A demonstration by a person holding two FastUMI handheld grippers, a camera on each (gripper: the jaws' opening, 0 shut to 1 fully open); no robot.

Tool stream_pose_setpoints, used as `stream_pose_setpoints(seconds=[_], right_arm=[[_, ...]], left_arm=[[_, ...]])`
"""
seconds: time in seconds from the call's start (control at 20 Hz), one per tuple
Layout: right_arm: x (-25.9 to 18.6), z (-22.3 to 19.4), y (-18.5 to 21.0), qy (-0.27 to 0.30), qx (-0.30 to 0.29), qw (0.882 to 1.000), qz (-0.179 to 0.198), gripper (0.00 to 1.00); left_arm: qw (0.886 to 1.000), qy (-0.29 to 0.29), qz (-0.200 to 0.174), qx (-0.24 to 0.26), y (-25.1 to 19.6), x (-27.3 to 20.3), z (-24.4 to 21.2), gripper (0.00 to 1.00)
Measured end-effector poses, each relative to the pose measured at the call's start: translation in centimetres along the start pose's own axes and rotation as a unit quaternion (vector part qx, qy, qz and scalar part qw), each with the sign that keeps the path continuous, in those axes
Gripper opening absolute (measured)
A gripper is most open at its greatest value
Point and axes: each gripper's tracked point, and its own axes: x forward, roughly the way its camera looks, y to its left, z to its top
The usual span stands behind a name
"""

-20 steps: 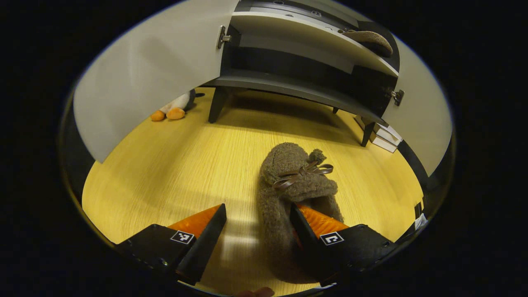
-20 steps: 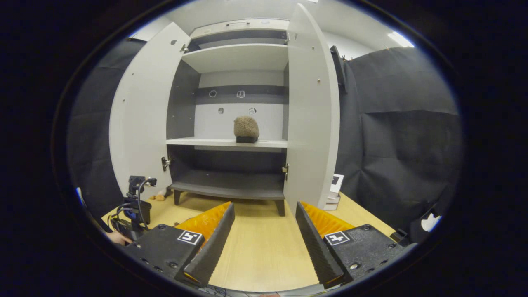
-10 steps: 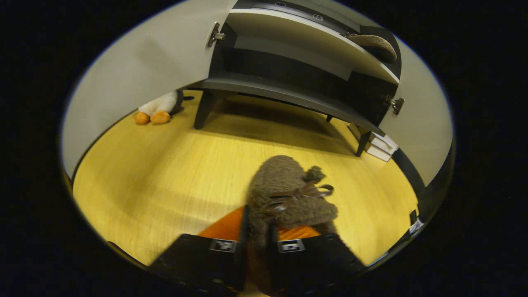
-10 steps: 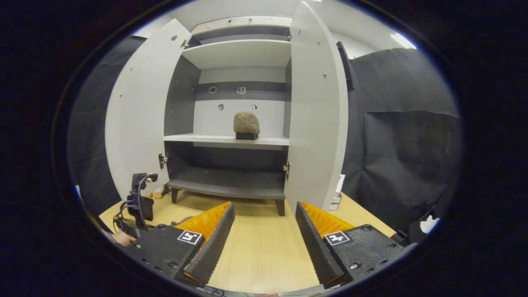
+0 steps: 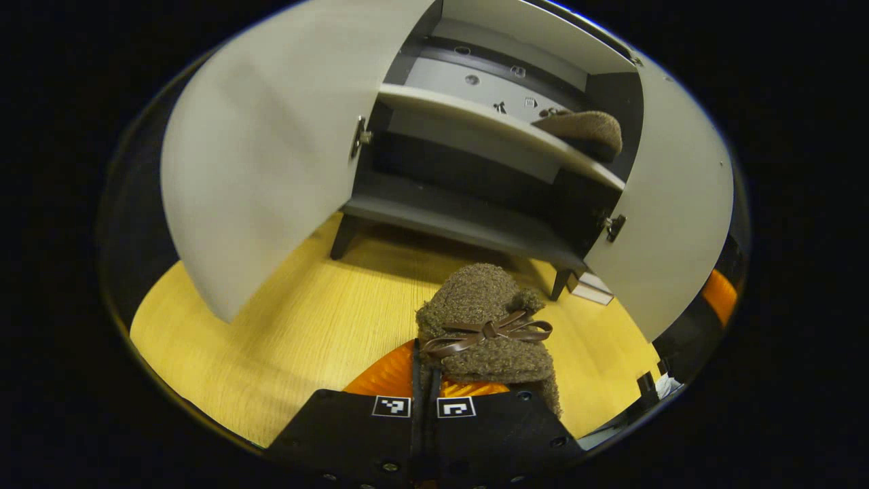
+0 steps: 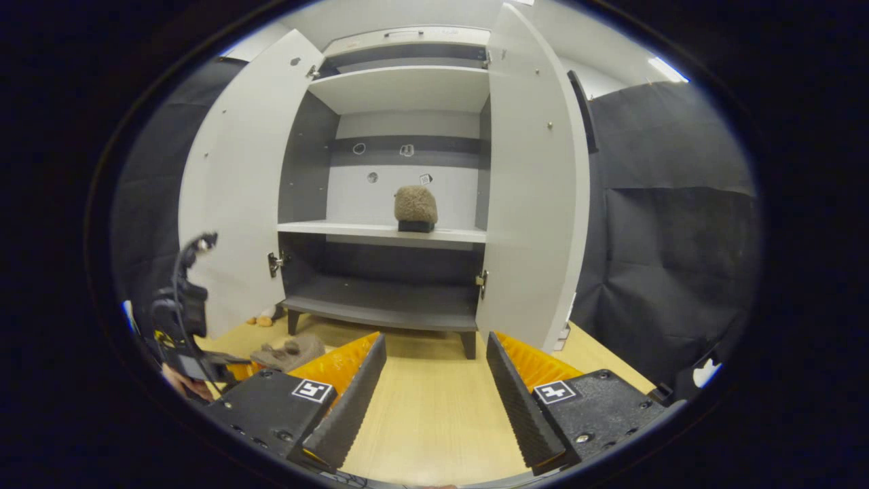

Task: Grab one shoe with the right hand and put it into the shoe cabinet, grab the other shoe with the left hand and put it into the shoe cabinet; then close the right door with the right hand and the left door with the left hand.

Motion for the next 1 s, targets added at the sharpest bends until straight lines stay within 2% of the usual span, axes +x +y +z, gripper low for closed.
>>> stream_pose_setpoints(seconds=[0.25, 0.45, 0.55, 0.8, 1.0], right_arm=[[-0.5, 0.4, 0.9, -0.009, 0.001, 1.000, 0.017, 0.93], [-1.0, 0.8, 1.0, -0.017, 0.003, 1.000, 0.022, 0.93], [-1.2, 0.9, 0.9, -0.018, 0.005, 1.000, 0.021, 0.93], [-1.4, 0.7, -0.4, -0.014, 0.005, 1.000, 0.008, 0.93], [-1.4, 0.8, -1.6, -0.011, 0.006, 1.000, -0.006, 0.93]], left_arm=[[0.996, -0.081, -0.012, 0.018, -5.1, -2.1, 12.0, 0.00], [0.992, -0.122, 0.009, 0.025, -6.6, 0.7, 22.7, 0.00], [0.993, -0.115, 0.018, 0.025, -6.9, 3.8, 26.4, 0.00], [0.996, -0.064, 0.058, 0.010, -5.9, 11.1, 31.5, 0.00], [0.996, -0.022, 0.083, 0.005, -5.1, 16.0, 32.0, 0.00]])
